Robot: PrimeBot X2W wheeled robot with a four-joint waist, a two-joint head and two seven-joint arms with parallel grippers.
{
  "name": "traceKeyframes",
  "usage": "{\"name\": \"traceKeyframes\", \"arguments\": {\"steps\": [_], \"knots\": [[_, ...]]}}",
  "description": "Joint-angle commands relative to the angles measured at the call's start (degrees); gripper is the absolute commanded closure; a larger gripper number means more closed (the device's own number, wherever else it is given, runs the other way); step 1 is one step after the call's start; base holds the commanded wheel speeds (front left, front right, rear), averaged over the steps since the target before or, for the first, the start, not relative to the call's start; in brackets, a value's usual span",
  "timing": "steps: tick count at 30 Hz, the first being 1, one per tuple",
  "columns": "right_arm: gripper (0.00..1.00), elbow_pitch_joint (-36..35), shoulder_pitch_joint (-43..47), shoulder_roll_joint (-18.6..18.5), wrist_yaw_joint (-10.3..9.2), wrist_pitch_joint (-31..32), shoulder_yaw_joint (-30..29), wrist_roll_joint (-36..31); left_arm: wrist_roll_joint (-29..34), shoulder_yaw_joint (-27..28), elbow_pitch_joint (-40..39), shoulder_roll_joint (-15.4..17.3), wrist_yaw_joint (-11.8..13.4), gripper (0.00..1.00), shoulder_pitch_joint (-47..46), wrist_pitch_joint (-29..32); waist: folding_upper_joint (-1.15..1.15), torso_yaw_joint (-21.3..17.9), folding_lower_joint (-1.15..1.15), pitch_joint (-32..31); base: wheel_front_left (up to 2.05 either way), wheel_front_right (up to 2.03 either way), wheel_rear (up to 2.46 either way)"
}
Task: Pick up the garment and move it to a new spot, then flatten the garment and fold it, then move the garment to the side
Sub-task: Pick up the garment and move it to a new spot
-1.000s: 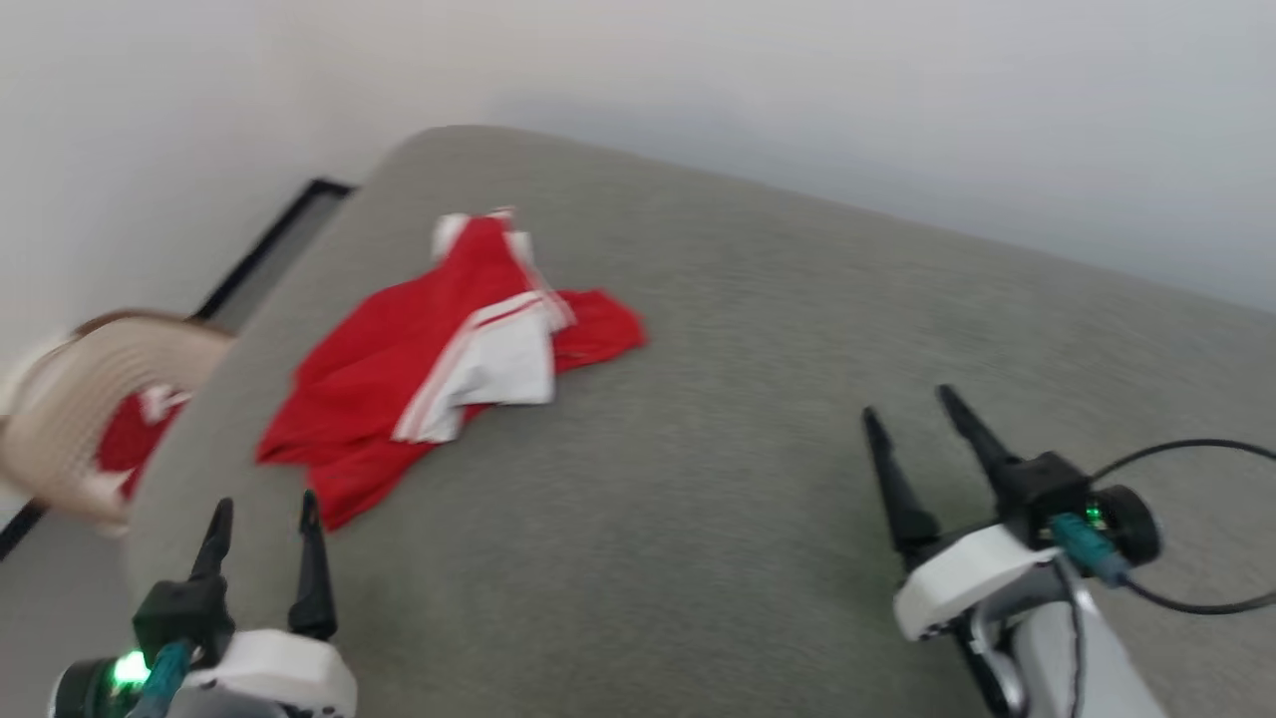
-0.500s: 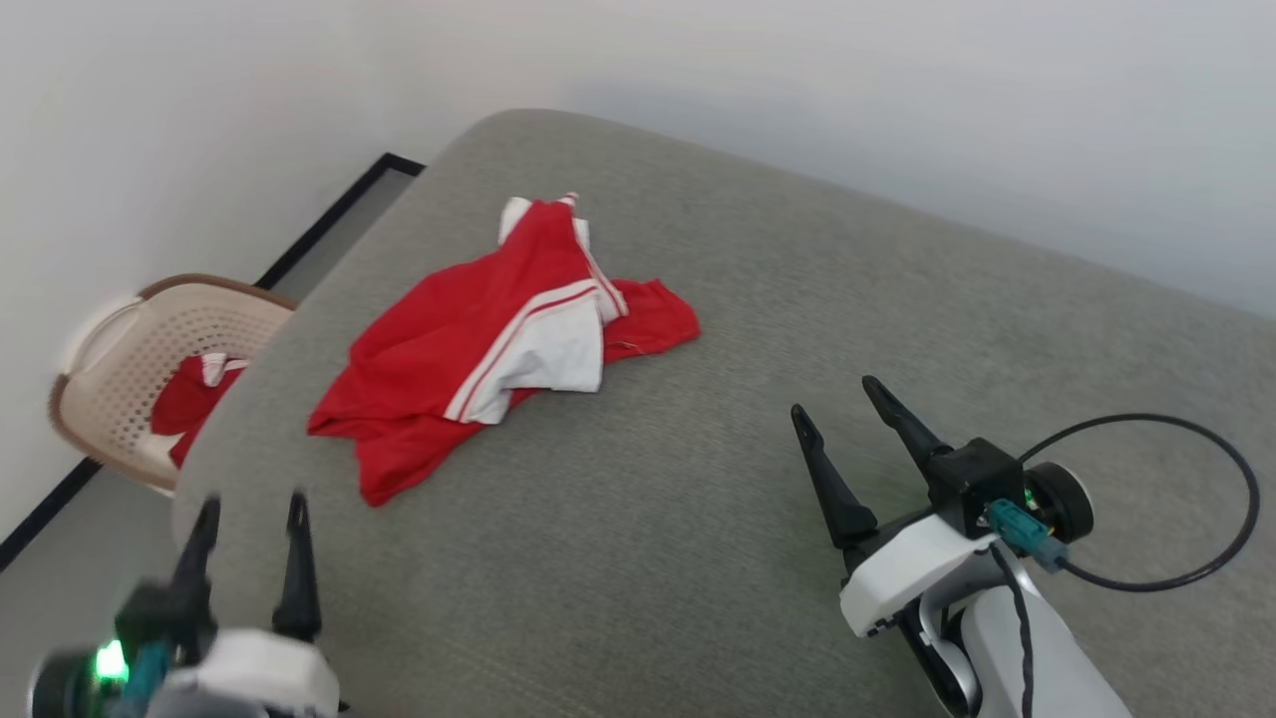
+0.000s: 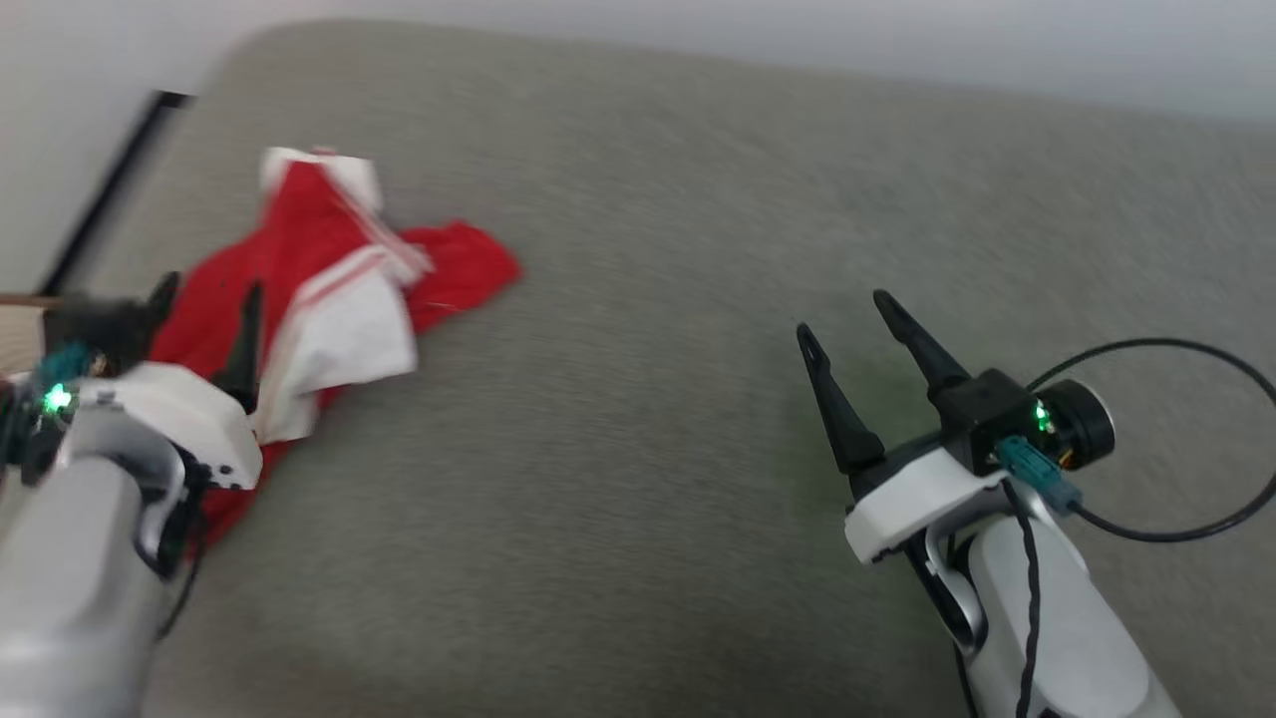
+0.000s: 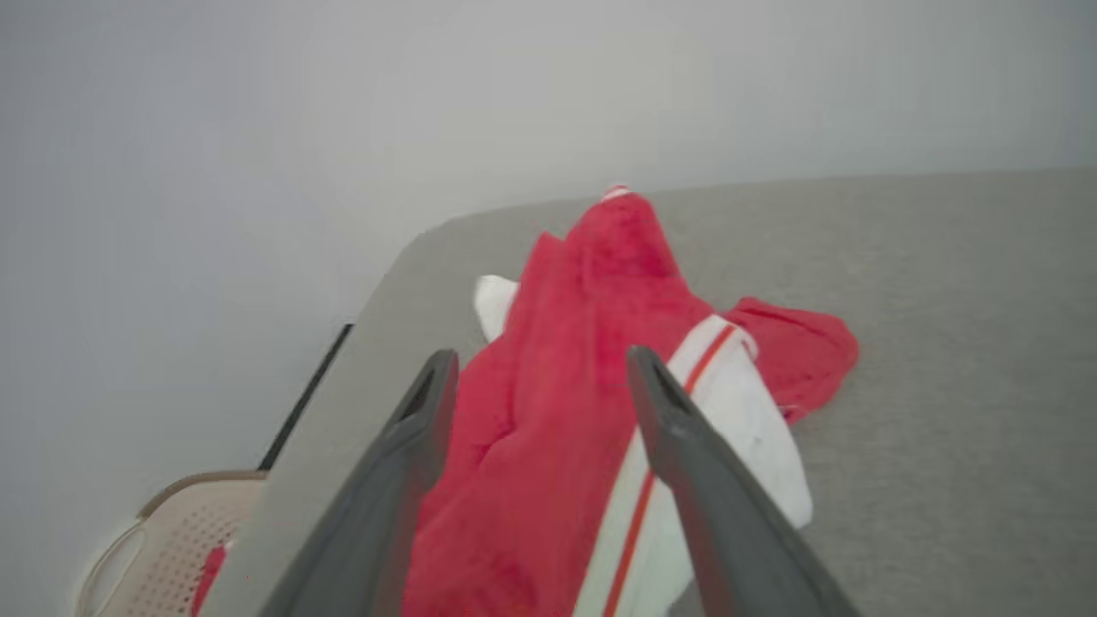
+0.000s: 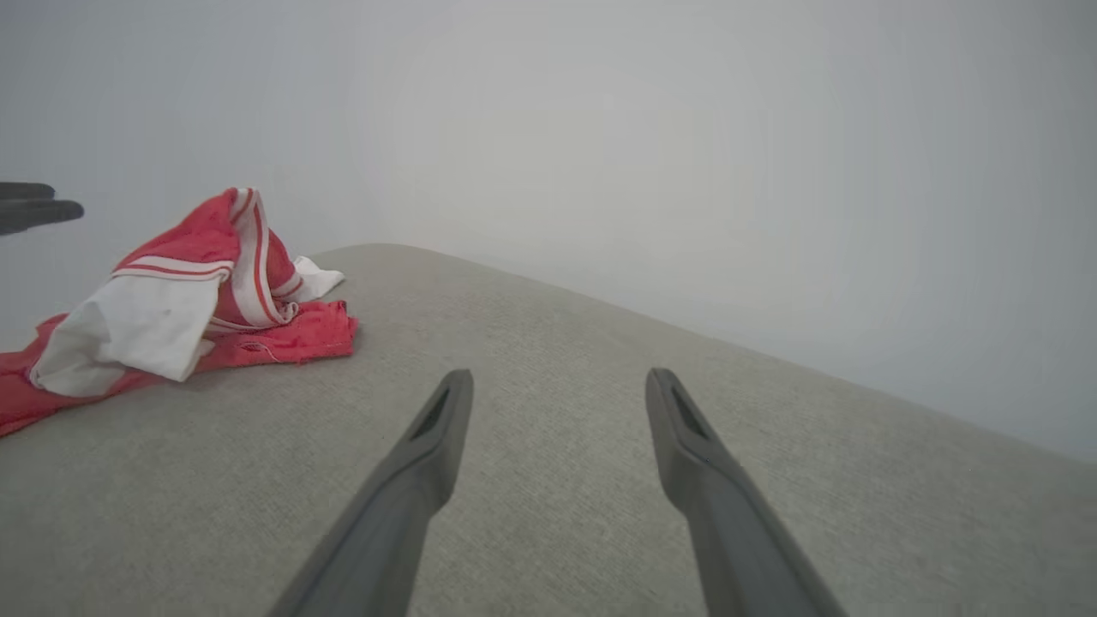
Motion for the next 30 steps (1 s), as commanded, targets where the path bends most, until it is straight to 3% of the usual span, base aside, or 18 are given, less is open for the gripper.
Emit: {"name": "traceKeyframes", "arguments": {"steps": [1,5,10,16,17,18,19,20,30], "knots": [[0.0,-0.41,-1.32,0.23,-0.04,-0.26,0.04,-0.73,-4.21,-3.94,2.69,3.02,0.04,0.0,-3.49,3.22,0.0,-6.82,0.0,6.5,0.0,0.0,0.0],[0.0,-1.42,-2.66,0.4,-0.04,-0.26,-0.06,-1.02,-16.62,-11.5,6.4,7.74,0.02,0.0,-7.25,13.12,0.0,-10.38,0.0,9.49,0.0,0.0,0.0],[0.0,-2.88,-3.9,0.4,-0.04,-0.21,1.02,0.74,-27.74,-17.51,7.41,13.65,0.03,0.0,-8.63,19.43,0.0,-14.4,0.0,12.55,0.0,0.0,0.0],[0.0,-4.03,-4.75,0.4,-0.04,-0.21,1.08,1.37,-35.93,-21.78,9.27,15.27,0.03,0.0,-8.59,26.09,0.0,-16.84,0.0,14.69,0.0,0.0,0.0],[0.0,-4.35,-4.86,0.41,-0.04,-0.21,1.09,1.57,-38.15,-23.85,9.31,15.17,0.03,0.14,-8.53,28.65,0.0,-17.33,0.0,14.95,0.0,0.0,0.0],[0.0,-4.48,-4.88,0.41,-0.04,-0.21,1.1,1.62,-39.06,-24.82,8.99,15.19,0.03,0.49,-8.52,29.19,0.0,-17.45,0.0,14.95,0.0,0.0,0.0],[0.0,-4.48,-4.88,0.41,-0.04,-0.21,1.1,1.62,-39.06,-24.82,8.99,15.19,0.03,0.49,-8.52,29.19,0.0,-17.45,0.0,14.95,0.0,0.0,0.0],[0.0,-4.72,-4.64,0.41,-0.04,-0.21,1.05,2.03,-40.32,-26.42,8.21,15.56,-0.01,1.0,-9.1,28.08,0.0,-17.47,0.0,14.49,0.0,0.0,0.0],[0.0,-4.7,-2.51,0.3,-0.04,-0.21,0.84,4.38,-41.85,-29.68,3.49,20.84,-0.14,1.0,-15.25,13.83,0.0,-16.6,0.0,7.98,0.0,0.0,0.0]]}}
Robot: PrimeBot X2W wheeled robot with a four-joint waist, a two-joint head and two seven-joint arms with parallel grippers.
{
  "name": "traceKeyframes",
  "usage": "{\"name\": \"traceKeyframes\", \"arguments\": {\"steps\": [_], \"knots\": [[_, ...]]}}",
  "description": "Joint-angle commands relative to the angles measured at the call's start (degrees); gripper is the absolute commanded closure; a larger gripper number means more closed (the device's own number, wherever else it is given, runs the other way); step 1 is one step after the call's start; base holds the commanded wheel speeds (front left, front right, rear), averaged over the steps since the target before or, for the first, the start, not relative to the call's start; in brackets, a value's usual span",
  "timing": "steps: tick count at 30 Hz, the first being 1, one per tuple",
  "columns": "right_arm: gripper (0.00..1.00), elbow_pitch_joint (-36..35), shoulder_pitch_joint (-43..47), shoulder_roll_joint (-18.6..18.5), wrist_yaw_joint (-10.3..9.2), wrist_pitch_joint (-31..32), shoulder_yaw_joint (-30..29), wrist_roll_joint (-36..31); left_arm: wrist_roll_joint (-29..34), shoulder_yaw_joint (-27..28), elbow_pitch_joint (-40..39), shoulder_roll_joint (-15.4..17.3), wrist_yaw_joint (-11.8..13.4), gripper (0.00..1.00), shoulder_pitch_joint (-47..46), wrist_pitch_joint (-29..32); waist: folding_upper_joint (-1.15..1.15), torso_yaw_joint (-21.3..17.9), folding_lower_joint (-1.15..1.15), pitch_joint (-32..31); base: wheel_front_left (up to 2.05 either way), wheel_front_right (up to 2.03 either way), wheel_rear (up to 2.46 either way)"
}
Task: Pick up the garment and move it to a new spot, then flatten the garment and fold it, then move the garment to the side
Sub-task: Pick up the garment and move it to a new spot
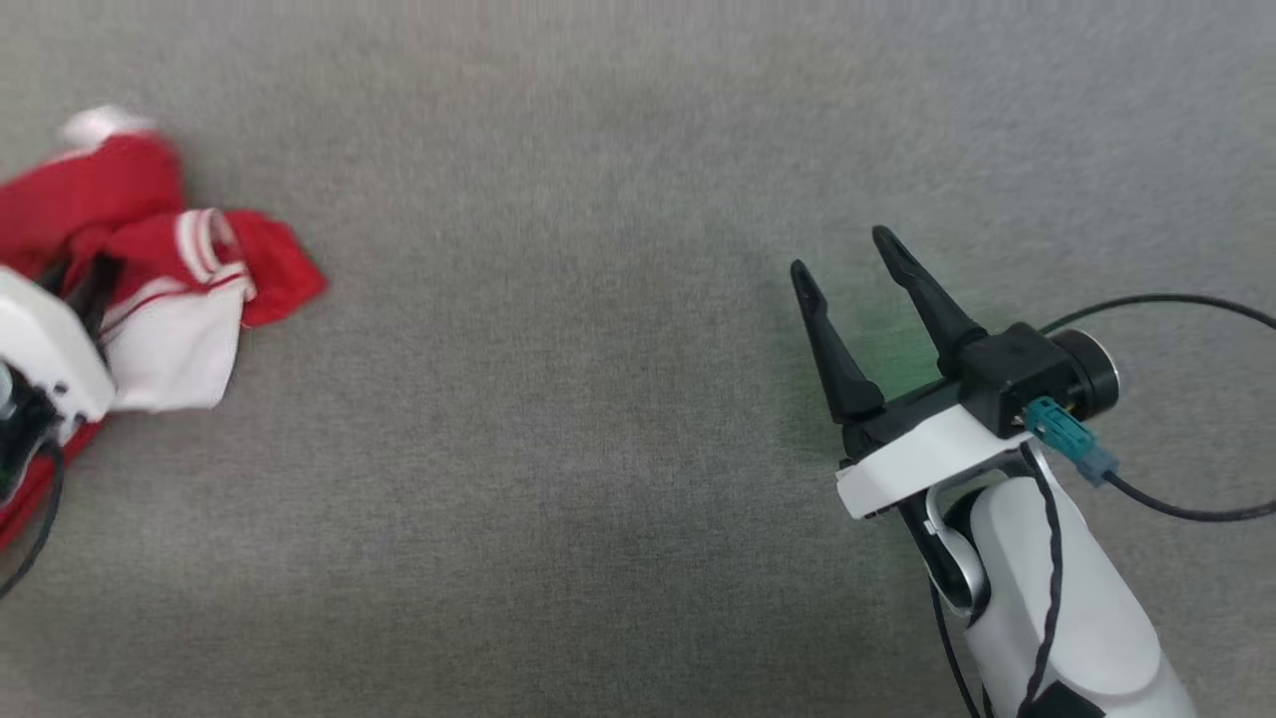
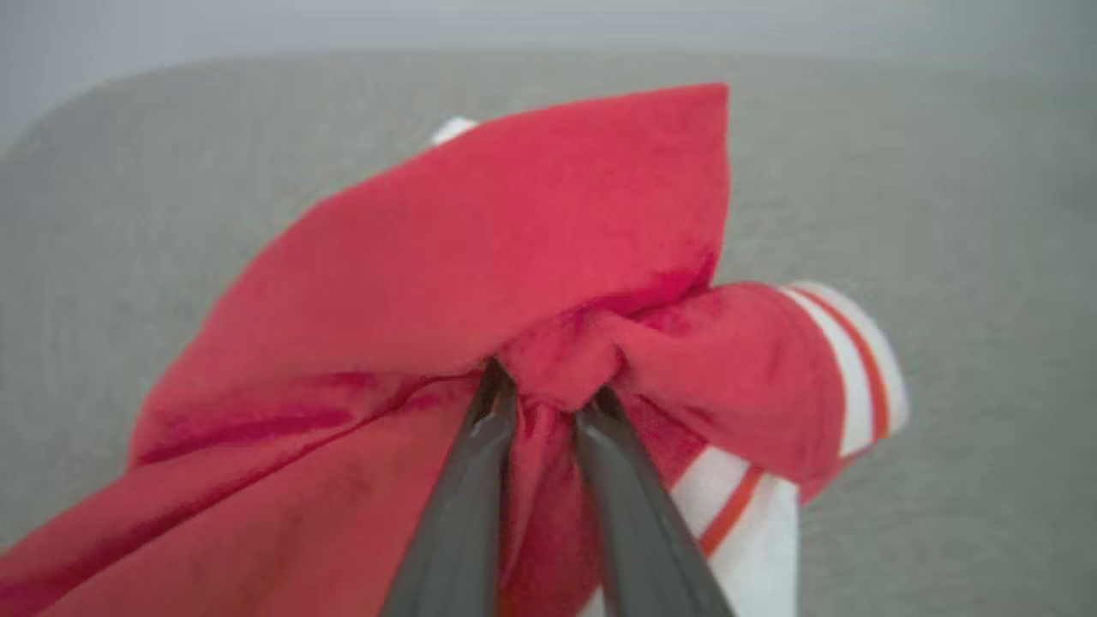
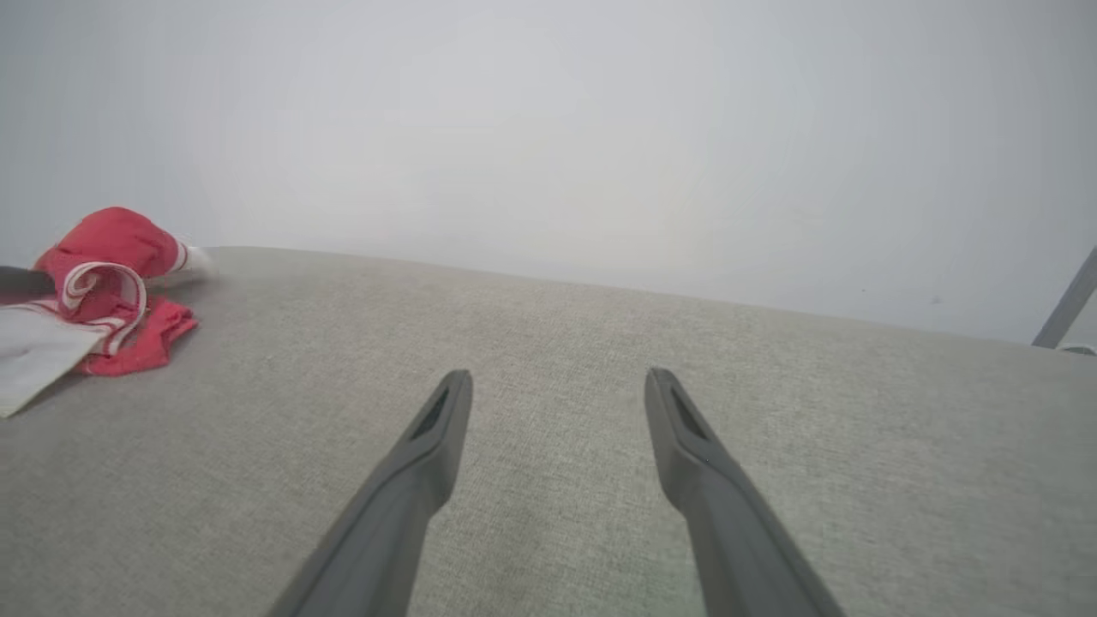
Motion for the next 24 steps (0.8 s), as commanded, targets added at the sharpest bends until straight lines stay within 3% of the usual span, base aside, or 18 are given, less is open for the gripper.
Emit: {"name": "traceKeyframes", "arguments": {"steps": [1,7,12,16,24], "knots": [[0.0,-0.25,0.87,-0.03,-0.04,-0.14,-0.1,0.48,-0.25,-0.49,-1.3,1.05,-0.02,1.0,-1.59,-0.94,0.0,0.17,0.0,-2.65,0.0,0.0,0.0],[0.0,-0.81,3.05,-0.09,-0.04,-0.14,-0.58,2.95,-2.51,-5.55,-12.36,0.48,-0.02,1.0,-4.41,-1.33,0.0,-1.54,0.0,-5.94,0.0,0.0,0.0],[0.0,-1.95,4.41,-0.04,-0.04,-0.14,-1.4,4.84,-0.15,-12.47,-22.71,0.22,-0.02,1.0,-6.79,-1.32,0.0,-4.93,0.0,-5.72,0.0,0.0,0.0],[0.0,-3.1,4.6,-0.05,-0.04,-0.14,-2.33,6.9,2.34,-19.48,-28.55,-1.91,-0.02,1.0,-10.59,-0.13,0.0,-9.03,0.0,-3.91,0.0,0.0,0.0],[0.0,-6.05,4.32,-0.04,-0.04,-0.14,-1.8,12.15,0.48,-29.16,-33.05,-5.67,-0.03,1.0,-20.96,1.14,0.0,-20.76,0.0,0.81,0.0,0.0,0.0]]}}
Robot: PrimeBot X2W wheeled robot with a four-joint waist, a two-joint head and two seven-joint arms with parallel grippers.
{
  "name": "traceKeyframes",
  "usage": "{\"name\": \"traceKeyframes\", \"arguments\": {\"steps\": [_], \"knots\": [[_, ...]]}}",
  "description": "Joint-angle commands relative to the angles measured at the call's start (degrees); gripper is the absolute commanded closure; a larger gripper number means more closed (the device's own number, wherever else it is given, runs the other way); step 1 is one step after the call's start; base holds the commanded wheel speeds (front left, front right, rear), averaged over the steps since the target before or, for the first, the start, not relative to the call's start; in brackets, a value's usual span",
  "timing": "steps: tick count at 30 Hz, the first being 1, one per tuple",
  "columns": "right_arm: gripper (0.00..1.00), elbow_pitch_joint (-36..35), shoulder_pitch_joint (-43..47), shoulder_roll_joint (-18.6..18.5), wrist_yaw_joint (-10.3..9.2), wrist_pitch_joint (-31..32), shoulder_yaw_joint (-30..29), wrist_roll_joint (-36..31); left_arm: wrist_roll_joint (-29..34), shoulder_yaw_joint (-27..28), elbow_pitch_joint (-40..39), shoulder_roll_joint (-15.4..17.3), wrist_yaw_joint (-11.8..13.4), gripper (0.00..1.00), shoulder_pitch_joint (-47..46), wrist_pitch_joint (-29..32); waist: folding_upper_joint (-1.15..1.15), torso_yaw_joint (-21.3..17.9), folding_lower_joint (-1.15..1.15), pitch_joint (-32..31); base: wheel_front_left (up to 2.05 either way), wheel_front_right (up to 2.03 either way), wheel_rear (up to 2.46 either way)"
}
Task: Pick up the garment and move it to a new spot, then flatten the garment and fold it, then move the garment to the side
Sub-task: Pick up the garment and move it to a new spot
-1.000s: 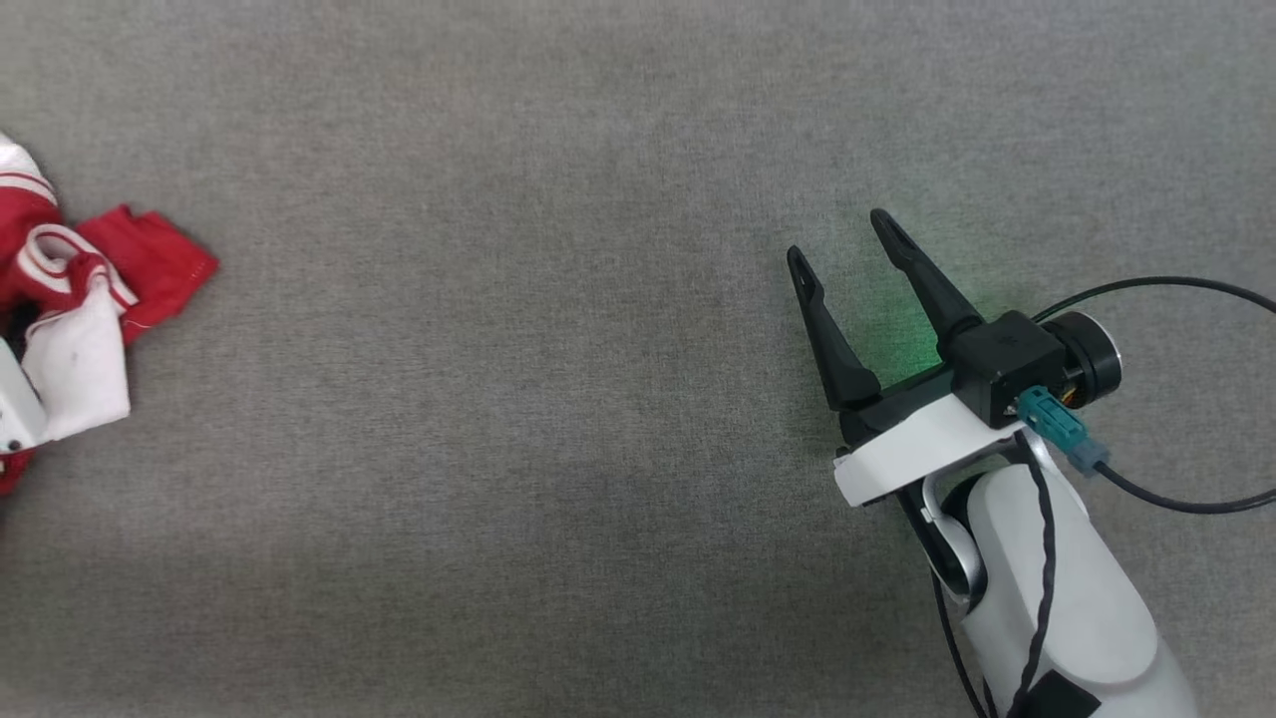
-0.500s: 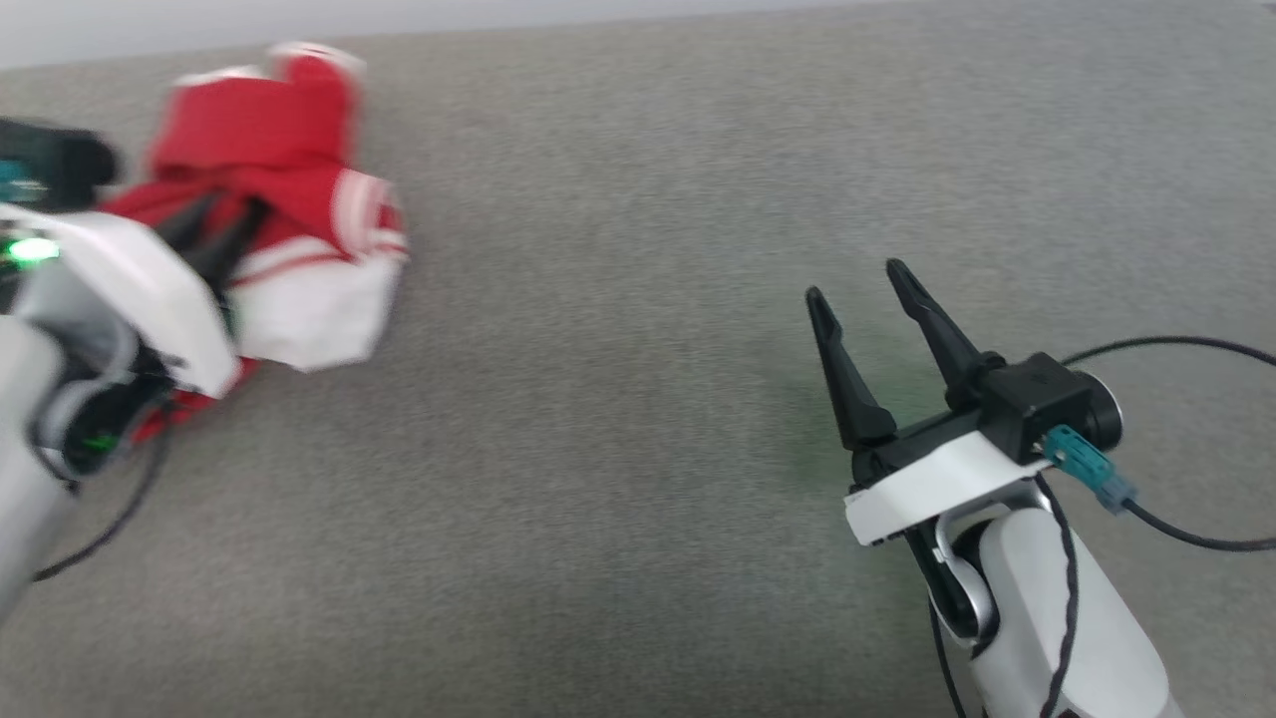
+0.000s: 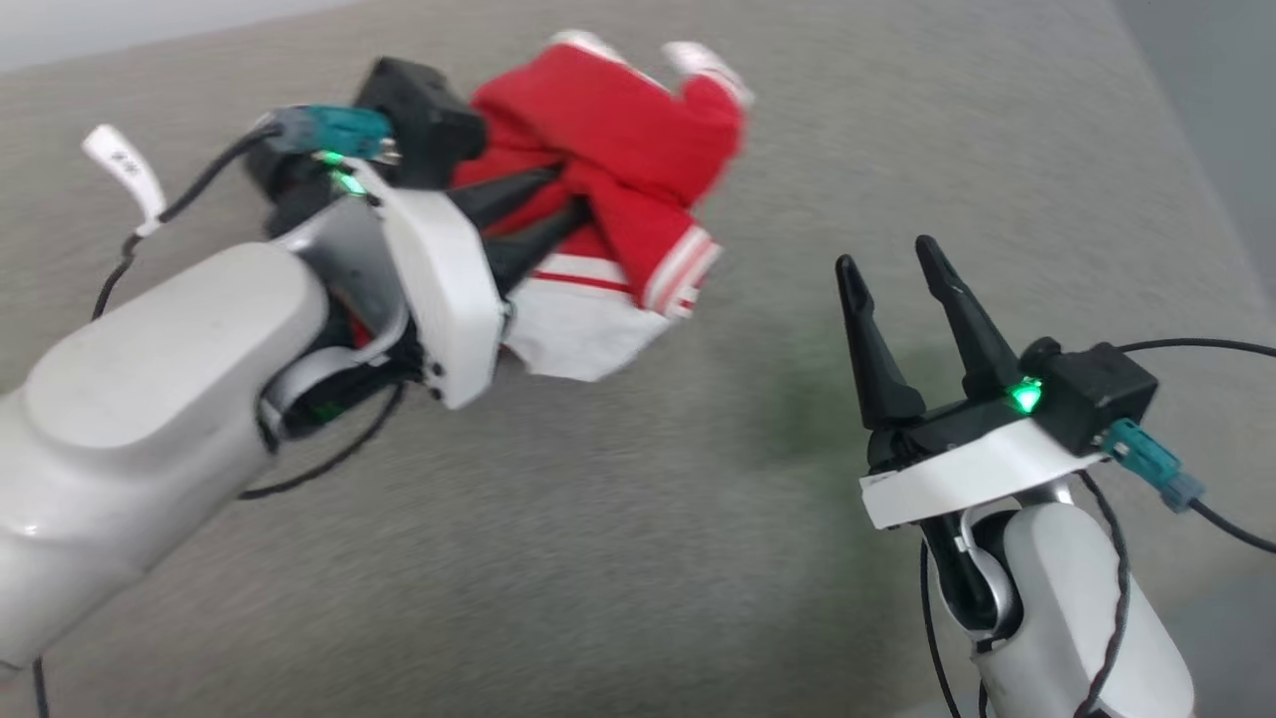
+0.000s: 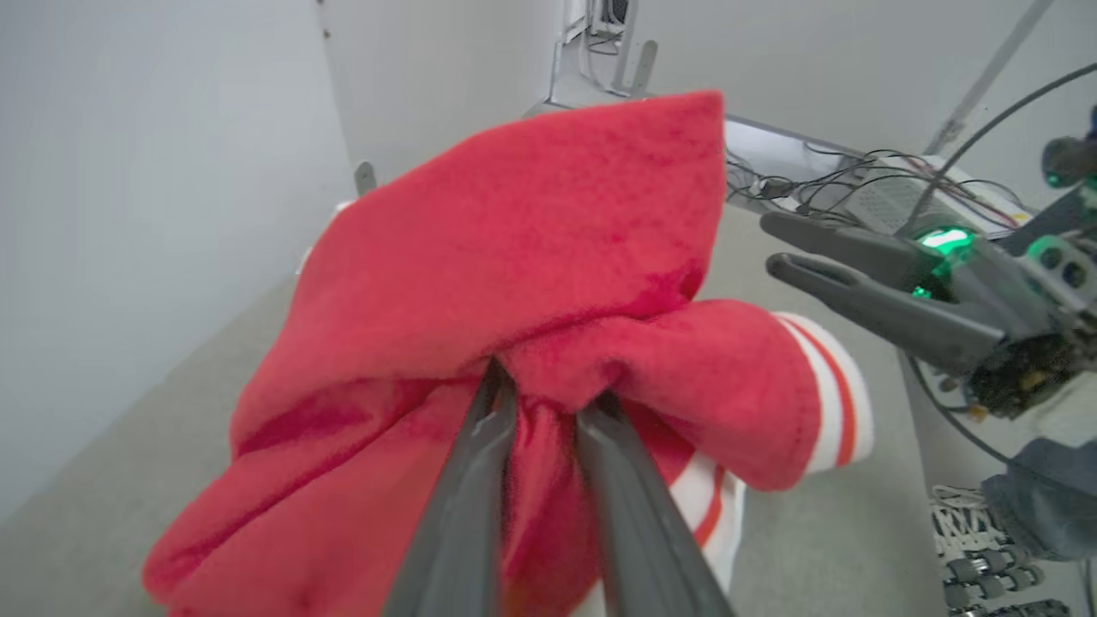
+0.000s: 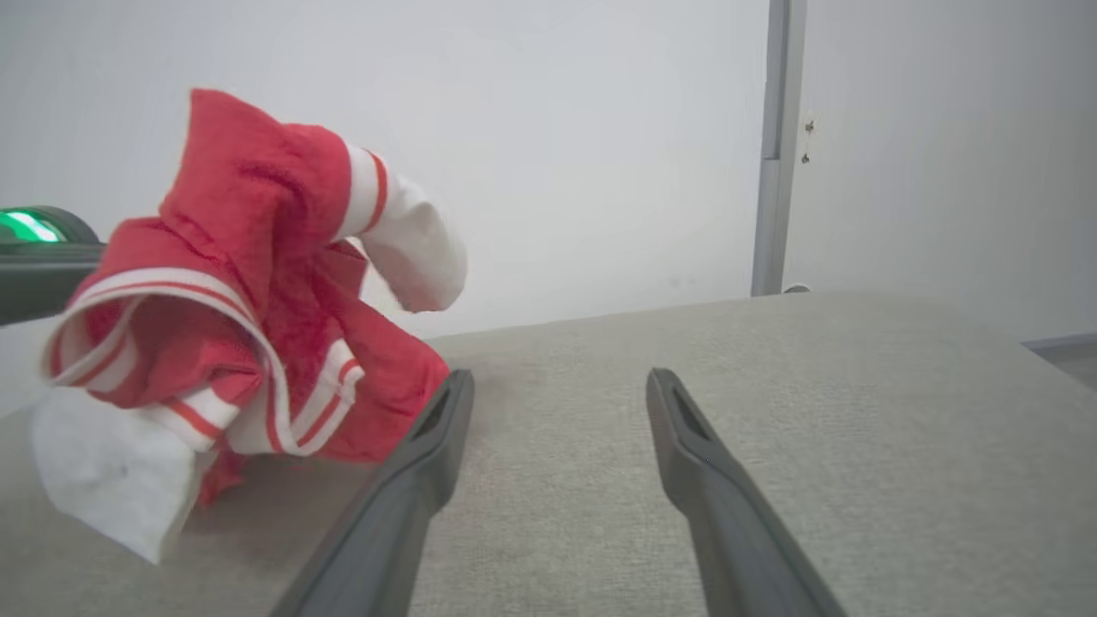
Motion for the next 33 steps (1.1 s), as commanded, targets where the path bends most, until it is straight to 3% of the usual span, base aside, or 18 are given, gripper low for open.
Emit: {"name": "traceKeyframes", "arguments": {"steps": [1,6,12,25,26,28,29,30,33], "knots": [[0.0,-0.62,0.57,-0.01,-0.04,-0.14,-0.29,1.11,-1.05,-0.71,-0.48,-0.59,0.07,1.0,-0.64,-0.49,0.0,-6.56,0.0,3.04,0.0,0.0,0.0],[0.0,-1.82,2.02,0.09,-0.03,-0.14,-0.3,4.16,0.04,-1.75,-1.26,-0.02,0.07,1.0,1.56,4.34,0.0,-12.6,0.0,4.72,0.0,0.0,0.0],[0.0,-2.67,3.31,0.07,-0.03,-0.14,-0.72,6.7,3.34,-1.47,-1.6,2.21,0.07,1.0,5.88,12.77,0.0,-16.3,0.0,5.68,0.0,0.0,0.0],[0.0,-4.4,5.43,0.01,-0.03,-0.14,-2.69,10.95,6.79,-2.47,2.41,3.98,0.19,1.0,8.45,23.97,0.0,-17.16,0.0,8.03,0.0,0.0,0.0],[0.0,-4.35,5.2,0.01,-0.03,-0.14,-2.7,10.94,6.95,-2.5,2.44,4.05,0.19,0.94,8.43,23.72,0.0,-17.15,0.0,7.95,0.0,0.0,0.0],[0.0,-4.1,4.65,0.02,-0.03,-0.14,-2.81,10.65,7.68,-2.41,2.35,4.32,0.19,0.51,7.92,22.63,0.0,-17.0,0.0,7.47,0.0,0.0,0.0],[0.0,-3.89,4.65,-0.04,-0.04,-0.14,-3.22,10.18,7.27,-2.28,2.48,3.86,0.19,0.21,7.67,21.78,0.0,-16.48,0.0,6.92,0.0,0.0,0.0],[0.0,-3.71,4.53,-0.01,-0.04,-0.14,-3.58,9.79,7.1,-2.17,2.23,3.36,0.19,0.0,7.2,21.25,0.0,-15.89,0.0,6.54,0.0,0.0,0.0],[0.0,-3.16,4.07,-0.02,-0.03,-0.14,-4.49,8.04,7.1,-1.81,1.67,2.22,0.17,0.0,5.42,18.77,0.0,-13.6,0.0,4.66,0.0,0.0,0.0]]}}
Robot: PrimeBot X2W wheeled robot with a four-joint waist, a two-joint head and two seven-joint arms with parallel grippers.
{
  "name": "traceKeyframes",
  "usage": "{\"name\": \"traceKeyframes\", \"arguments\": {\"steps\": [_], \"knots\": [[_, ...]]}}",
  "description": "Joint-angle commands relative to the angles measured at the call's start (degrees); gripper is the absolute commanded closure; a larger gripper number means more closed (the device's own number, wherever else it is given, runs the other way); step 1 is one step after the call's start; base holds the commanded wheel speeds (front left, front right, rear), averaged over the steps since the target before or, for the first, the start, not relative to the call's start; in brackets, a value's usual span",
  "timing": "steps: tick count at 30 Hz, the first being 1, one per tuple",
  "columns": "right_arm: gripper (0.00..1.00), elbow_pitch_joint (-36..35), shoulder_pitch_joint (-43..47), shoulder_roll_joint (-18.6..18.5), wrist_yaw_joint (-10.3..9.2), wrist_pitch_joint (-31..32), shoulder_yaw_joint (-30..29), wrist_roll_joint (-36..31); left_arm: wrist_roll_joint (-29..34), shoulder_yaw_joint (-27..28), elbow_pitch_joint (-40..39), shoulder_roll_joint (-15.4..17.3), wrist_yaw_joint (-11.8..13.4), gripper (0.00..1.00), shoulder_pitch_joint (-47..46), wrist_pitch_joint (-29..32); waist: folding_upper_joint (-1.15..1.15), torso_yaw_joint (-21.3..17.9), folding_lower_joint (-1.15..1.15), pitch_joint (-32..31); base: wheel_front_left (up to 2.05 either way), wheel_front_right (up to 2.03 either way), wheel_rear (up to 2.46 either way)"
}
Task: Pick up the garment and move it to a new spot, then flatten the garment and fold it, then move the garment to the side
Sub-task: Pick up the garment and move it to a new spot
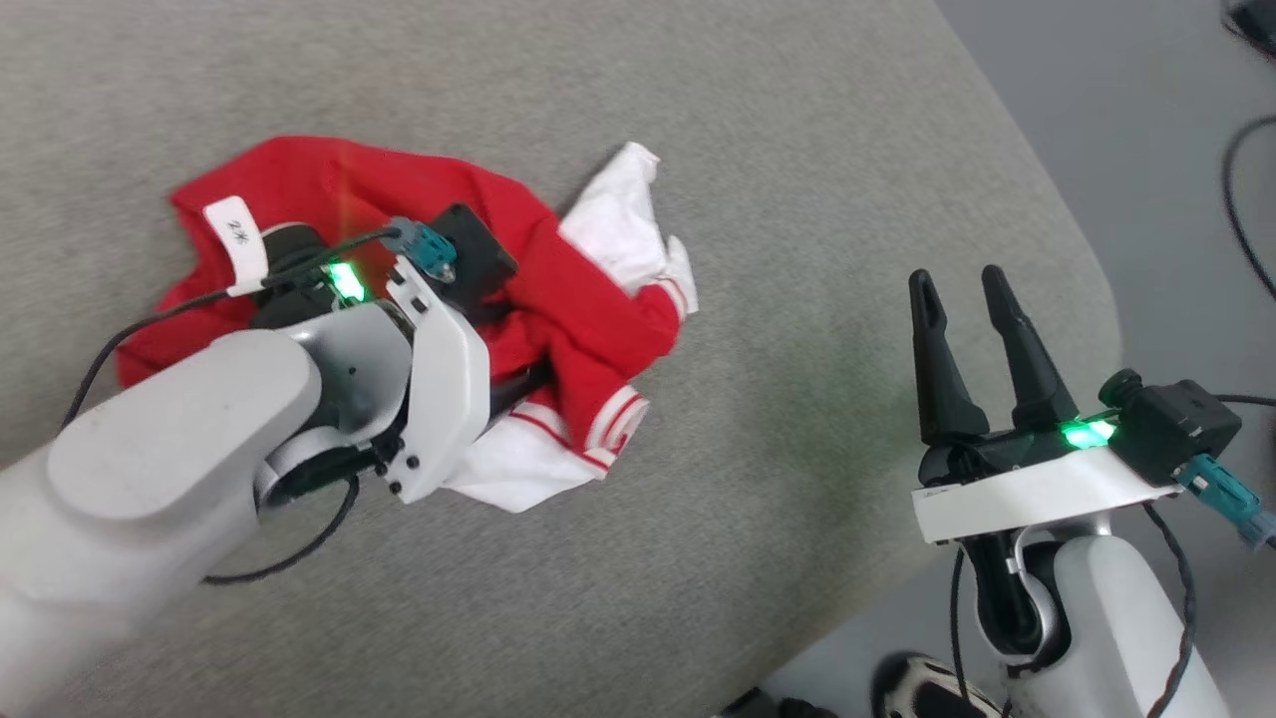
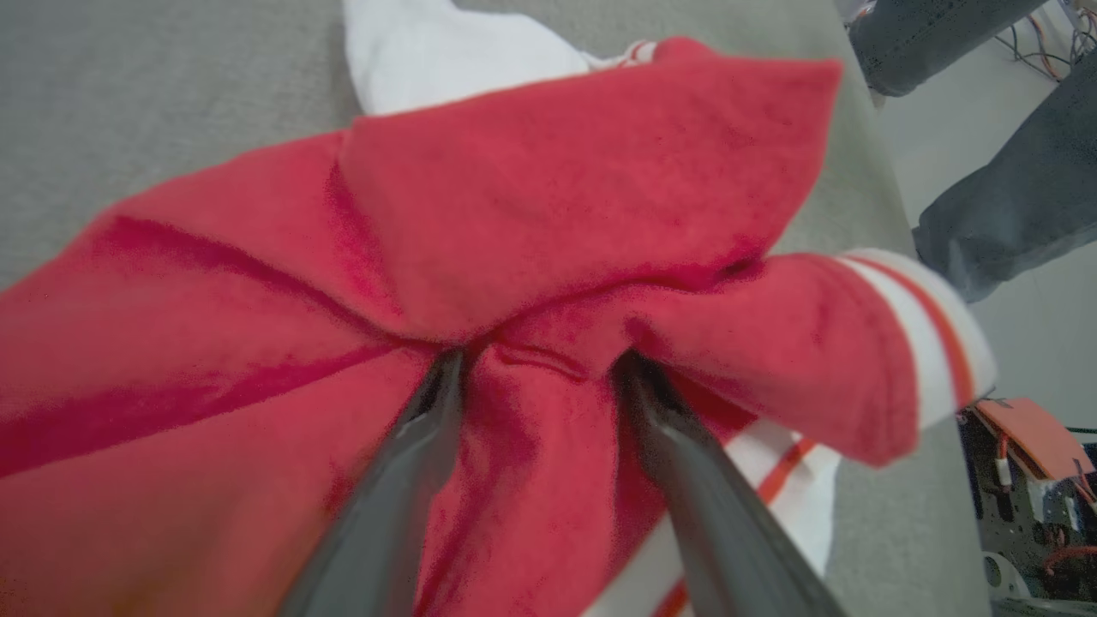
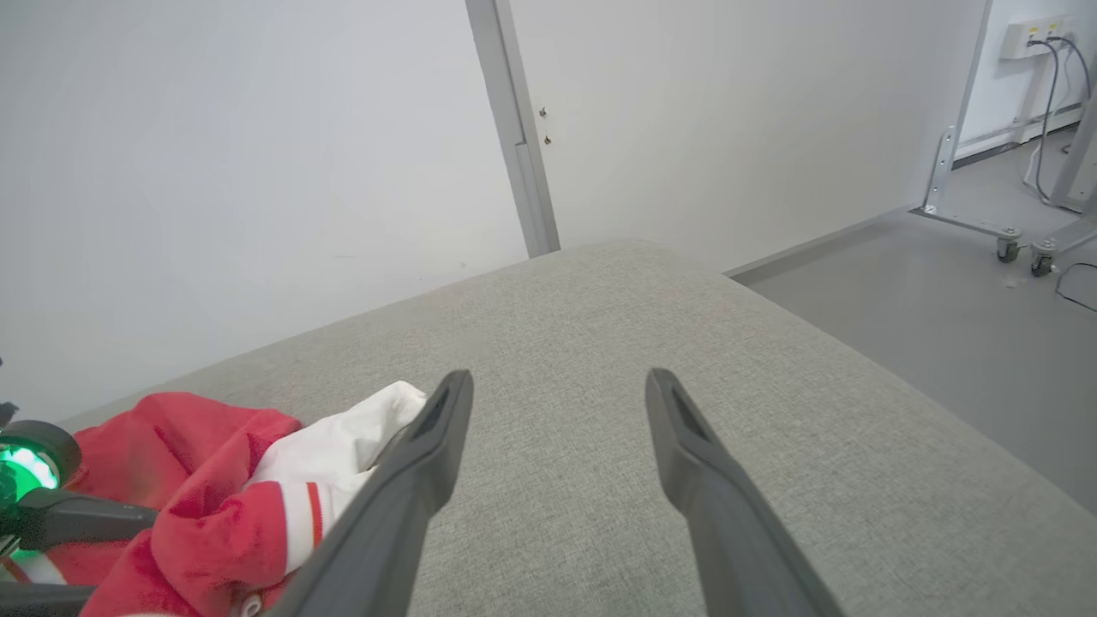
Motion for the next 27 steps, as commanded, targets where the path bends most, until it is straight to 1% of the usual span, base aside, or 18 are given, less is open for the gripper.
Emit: {"name": "traceKeyframes", "arguments": {"steps": [1,4,6,8,9,14,15,17,18,19,21,27], "knots": [[0.0,0.3,-0.76,-0.02,-0.02,-0.14,-0.53,-1.33,-0.49,-0.19,0.9,0.14,0.28,0.0,-1.31,-2.22,0.0,2.8,0.0,-2.42,0.0,0.0,0.0],[0.0,1.22,-0.89,-0.03,-0.02,-0.14,-1.67,-3.75,-3.48,-0.19,0.73,-1.49,0.27,0.0,-2.21,-7.88,0.0,5.89,0.0,-4.67,0.0,0.0,0.0],[0.0,1.71,-0.96,-0.04,-0.02,-0.14,-2.2,-5.48,-5.0,-0.2,1.09,-1.91,0.26,0.0,-2.13,-12.43,0.0,8.04,0.0,-6.27,0.0,0.0,0.0],[0.0,2.48,-0.85,-0.03,-0.02,-0.13,-2.85,-7.4,-6.93,-0.2,2.49,-2.27,0.27,0.0,-0.79,-17.28,0.0,10.29,0.0,-7.9,0.0,0.0,0.0],[0.0,2.83,-0.76,-0.04,-0.02,-0.14,-3.36,-8.27,-6.92,-0.25,3.19,-2.79,0.27,0.0,0.13,-19.66,0.0,11.55,0.0,-8.77,0.0,0.0,0.0],[0.0,4.73,0.11,-0.05,-0.02,-0.14,-4.88,-12.67,-11.71,0.16,10.88,-4.95,0.26,0.0,6.45,-33.79,0.0,17.56,0.0,-13.09,0.0,0.0,0.0],[0.0,5.01,0.35,-0.05,-0.02,-0.14,-5.21,-13.37,-12.7,0.71,12.8,-5.29,0.26,0.0,8.07,-35.67,0.0,18.73,0.0,-13.89,0.0,0.0,0.0],[0.0,5.38,1.11,-0.06,-0.03,-0.14,-6.58,-14.72,-14.21,2.74,16.24,-6.92,0.26,0.0,11.27,-37.58,0.0,21.63,0.0,-15.57,0.0,0.0,0.0],[0.0,5.38,1.11,-0.06,-0.03,-0.14,-6.58,-14.72,-14.21,2.74,16.24,-6.92,0.26,0.0,11.27,-37.58,0.0,21.63,0.0,-15.57,0.0,0.0,0.0],[0.0,5.61,1.39,-0.05,-0.02,-0.14,-7.08,-15.16,-14.62,4.11,17.7,-7.63,0.26,0.0,12.97,-37.95,0.0,22.94,0.0,-16.27,0.0,0.0,0.0],[0.0,6.06,1.99,-0.02,-0.02,-0.14,-7.89,-16.2,-13.83,10.05,19.12,-8.88,0.26,0.0,15.92,-38.1,0.0,25.46,0.0,-17.61,0.0,0.0,0.0],[0.0,7.5,3.83,-0.06,-0.03,-0.14,-8.64,-18.37,-5.8,27.21,19.3,-10.97,0.26,0.0,30.34,-38.12,0.0,30.33,0.0,-21.67,0.0,0.0,0.0]]}}
